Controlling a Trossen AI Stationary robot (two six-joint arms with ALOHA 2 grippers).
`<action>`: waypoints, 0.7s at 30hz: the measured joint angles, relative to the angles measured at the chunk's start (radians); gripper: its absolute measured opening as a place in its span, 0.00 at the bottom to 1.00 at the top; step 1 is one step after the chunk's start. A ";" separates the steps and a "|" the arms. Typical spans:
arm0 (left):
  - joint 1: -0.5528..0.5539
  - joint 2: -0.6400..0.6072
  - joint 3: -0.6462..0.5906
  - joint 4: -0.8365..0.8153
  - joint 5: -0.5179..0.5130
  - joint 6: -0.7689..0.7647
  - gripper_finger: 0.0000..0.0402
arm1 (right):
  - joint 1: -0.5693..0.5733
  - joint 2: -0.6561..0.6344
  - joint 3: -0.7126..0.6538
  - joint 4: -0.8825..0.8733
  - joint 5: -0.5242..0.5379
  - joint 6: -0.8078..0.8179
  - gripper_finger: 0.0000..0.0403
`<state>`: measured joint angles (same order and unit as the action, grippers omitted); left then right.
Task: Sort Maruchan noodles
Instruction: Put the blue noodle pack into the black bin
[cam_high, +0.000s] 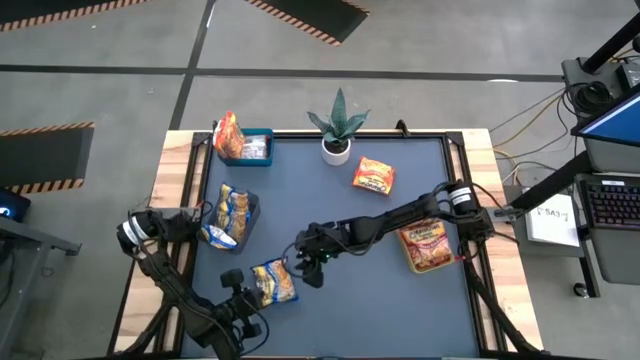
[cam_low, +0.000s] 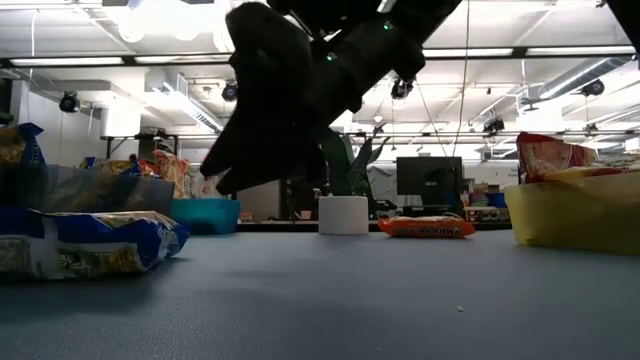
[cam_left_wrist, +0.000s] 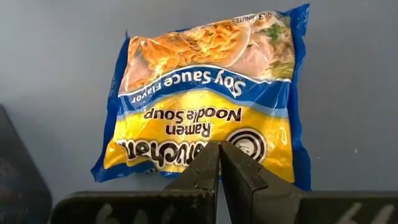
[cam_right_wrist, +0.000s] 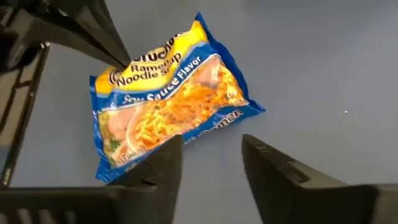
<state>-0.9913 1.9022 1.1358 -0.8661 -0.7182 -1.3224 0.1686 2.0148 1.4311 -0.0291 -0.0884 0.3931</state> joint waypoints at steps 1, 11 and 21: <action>0.000 0.000 0.000 0.001 -0.004 0.000 0.00 | -0.002 -0.002 -0.002 0.004 0.000 0.013 0.40; 0.000 0.000 -0.031 0.013 -0.053 -0.047 0.00 | -0.006 0.002 -0.039 0.142 0.010 0.089 0.67; 0.000 0.000 -0.071 0.048 -0.015 -0.076 0.00 | -0.027 0.081 -0.050 0.278 0.046 0.142 0.76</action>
<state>-0.9913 1.9026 1.0645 -0.8185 -0.7337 -1.3987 0.1417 2.0960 1.3808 0.2493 -0.0422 0.5355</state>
